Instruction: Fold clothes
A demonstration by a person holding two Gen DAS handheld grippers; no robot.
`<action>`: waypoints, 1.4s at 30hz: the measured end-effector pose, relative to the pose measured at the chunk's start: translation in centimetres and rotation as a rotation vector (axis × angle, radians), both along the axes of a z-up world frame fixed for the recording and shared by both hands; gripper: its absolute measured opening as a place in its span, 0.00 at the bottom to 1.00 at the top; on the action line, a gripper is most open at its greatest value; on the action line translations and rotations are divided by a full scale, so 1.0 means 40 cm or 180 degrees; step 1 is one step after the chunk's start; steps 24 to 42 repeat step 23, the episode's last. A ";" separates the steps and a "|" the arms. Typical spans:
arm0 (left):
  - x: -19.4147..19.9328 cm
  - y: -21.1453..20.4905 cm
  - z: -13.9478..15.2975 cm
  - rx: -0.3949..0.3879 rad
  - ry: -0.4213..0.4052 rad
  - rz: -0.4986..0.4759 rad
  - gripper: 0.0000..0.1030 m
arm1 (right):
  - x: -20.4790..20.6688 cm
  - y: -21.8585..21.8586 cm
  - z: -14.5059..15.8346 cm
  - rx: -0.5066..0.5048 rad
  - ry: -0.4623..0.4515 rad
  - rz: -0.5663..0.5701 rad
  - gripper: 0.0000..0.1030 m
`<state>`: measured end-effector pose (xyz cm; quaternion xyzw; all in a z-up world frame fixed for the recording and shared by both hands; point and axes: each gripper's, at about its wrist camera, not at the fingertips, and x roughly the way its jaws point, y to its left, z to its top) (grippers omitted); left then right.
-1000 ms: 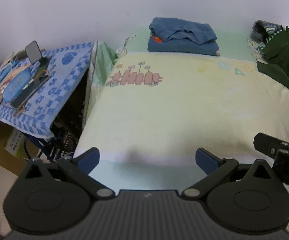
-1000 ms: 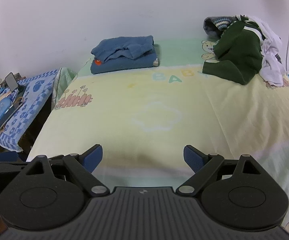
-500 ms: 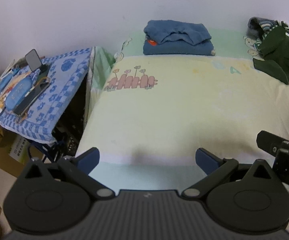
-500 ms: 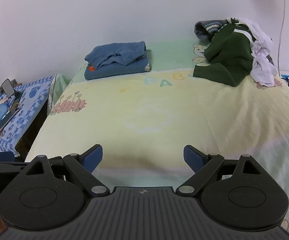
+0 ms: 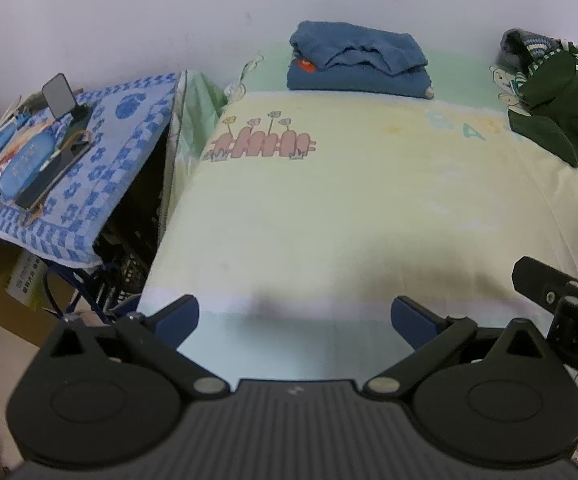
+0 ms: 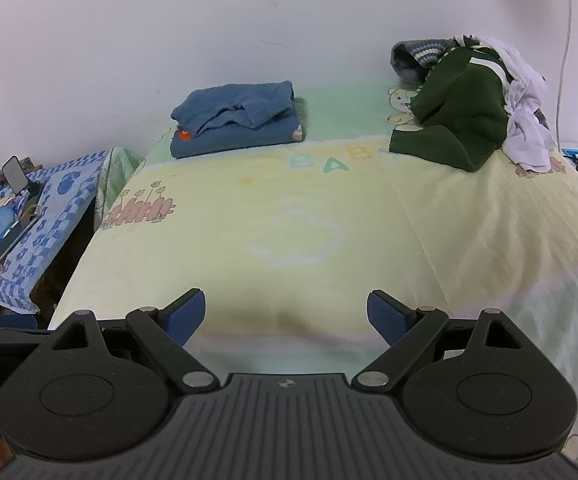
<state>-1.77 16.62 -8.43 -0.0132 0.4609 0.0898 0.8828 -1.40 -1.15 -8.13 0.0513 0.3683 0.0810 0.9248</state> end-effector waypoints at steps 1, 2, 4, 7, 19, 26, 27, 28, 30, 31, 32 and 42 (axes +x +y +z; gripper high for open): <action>0.002 0.001 -0.001 -0.0019 0.0007 -0.0012 0.99 | 0.001 0.000 0.000 0.0006 0.0000 -0.0009 0.88; 0.003 0.001 -0.001 -0.0030 0.0015 -0.0017 0.99 | 0.001 0.000 0.000 0.0007 -0.0001 -0.0016 0.88; 0.006 0.000 -0.004 -0.0033 0.0025 -0.0030 0.99 | 0.002 0.001 0.000 -0.0001 -0.0004 -0.0026 0.88; 0.010 -0.005 -0.007 -0.0034 0.0042 -0.0051 0.99 | 0.003 0.002 -0.001 0.0000 -0.0005 -0.0049 0.88; 0.021 -0.006 -0.012 0.0019 0.0017 -0.0097 0.99 | 0.006 0.002 -0.004 -0.0013 -0.0038 -0.0091 0.88; 0.025 -0.004 -0.012 0.0052 -0.0004 -0.0094 0.99 | 0.011 0.004 -0.006 -0.0013 -0.0040 -0.0077 0.88; 0.025 -0.004 -0.012 0.0052 -0.0004 -0.0094 0.99 | 0.011 0.004 -0.006 -0.0013 -0.0040 -0.0077 0.88; 0.025 -0.004 -0.012 0.0052 -0.0004 -0.0094 0.99 | 0.011 0.004 -0.006 -0.0013 -0.0040 -0.0077 0.88; 0.025 -0.004 -0.012 0.0052 -0.0004 -0.0094 0.99 | 0.011 0.004 -0.006 -0.0013 -0.0040 -0.0077 0.88; 0.025 -0.004 -0.012 0.0052 -0.0004 -0.0094 0.99 | 0.011 0.004 -0.006 -0.0013 -0.0040 -0.0077 0.88; 0.025 -0.004 -0.012 0.0052 -0.0004 -0.0094 0.99 | 0.011 0.004 -0.006 -0.0013 -0.0040 -0.0077 0.88; 0.025 -0.004 -0.012 0.0052 -0.0004 -0.0094 0.99 | 0.011 0.004 -0.006 -0.0013 -0.0040 -0.0077 0.88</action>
